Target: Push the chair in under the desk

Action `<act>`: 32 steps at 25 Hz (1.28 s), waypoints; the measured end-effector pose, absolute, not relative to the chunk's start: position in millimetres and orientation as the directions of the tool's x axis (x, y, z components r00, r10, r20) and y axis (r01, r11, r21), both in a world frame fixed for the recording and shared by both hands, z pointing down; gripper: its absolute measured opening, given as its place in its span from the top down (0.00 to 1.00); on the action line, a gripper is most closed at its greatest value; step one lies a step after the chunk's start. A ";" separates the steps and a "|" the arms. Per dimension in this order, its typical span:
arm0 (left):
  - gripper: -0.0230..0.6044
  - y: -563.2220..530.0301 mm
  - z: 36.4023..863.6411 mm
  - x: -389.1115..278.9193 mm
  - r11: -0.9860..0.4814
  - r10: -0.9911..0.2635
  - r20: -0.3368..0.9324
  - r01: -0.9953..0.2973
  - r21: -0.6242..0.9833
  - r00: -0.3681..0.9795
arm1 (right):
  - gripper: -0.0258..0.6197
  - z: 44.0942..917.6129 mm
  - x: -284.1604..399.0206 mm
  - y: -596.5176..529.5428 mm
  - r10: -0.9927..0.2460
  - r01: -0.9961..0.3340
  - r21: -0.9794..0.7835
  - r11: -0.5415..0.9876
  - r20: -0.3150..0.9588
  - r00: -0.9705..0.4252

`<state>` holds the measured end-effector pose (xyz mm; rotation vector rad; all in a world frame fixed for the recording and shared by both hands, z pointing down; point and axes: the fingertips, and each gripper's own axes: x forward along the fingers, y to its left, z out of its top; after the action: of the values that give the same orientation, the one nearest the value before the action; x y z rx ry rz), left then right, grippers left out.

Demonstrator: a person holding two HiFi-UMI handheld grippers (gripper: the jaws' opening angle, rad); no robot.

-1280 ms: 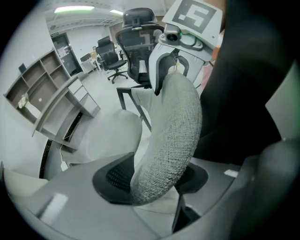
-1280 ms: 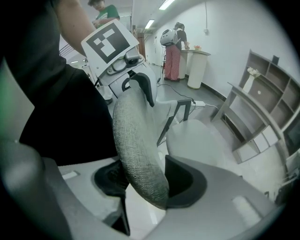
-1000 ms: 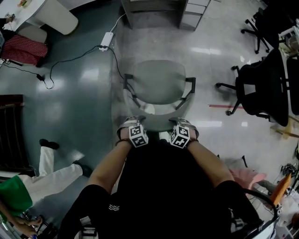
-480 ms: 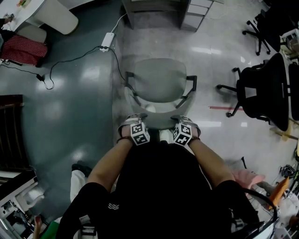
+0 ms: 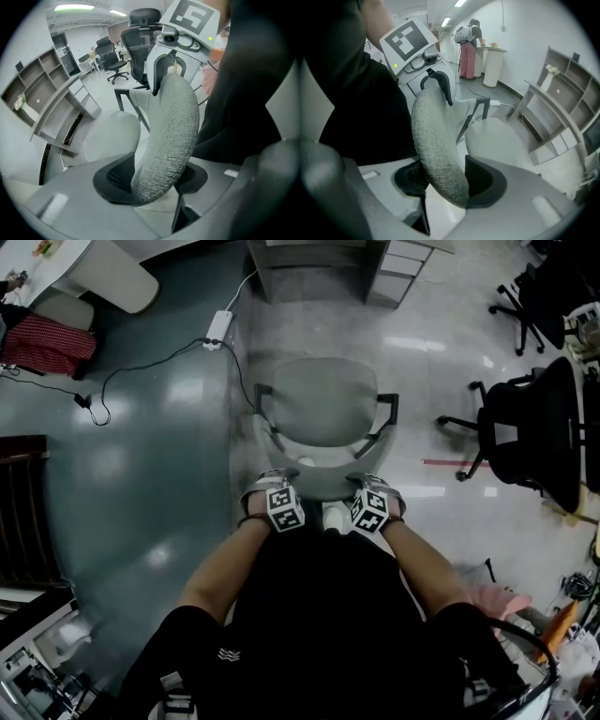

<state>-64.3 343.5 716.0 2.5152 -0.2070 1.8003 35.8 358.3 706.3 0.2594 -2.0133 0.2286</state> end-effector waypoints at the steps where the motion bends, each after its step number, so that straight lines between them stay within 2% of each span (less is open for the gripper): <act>1: 0.61 339.9 716.1 -65.1 -0.990 -0.086 0.944 -0.132 -0.045 0.318 | 0.65 706.7 35.1 354.8 -0.082 -0.283 -0.048 0.958 0.899 -0.430; 32: 0.61 259.0 712.6 -91.1 -0.999 -0.034 0.931 -0.048 -0.018 0.364 | 0.65 706.5 7.4 276.5 -0.069 -0.305 -0.061 0.950 0.915 -0.397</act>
<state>-91.1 259.0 712.6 2.5846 -0.0776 1.7624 7.4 276.5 706.5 0.2685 -1.9721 0.2617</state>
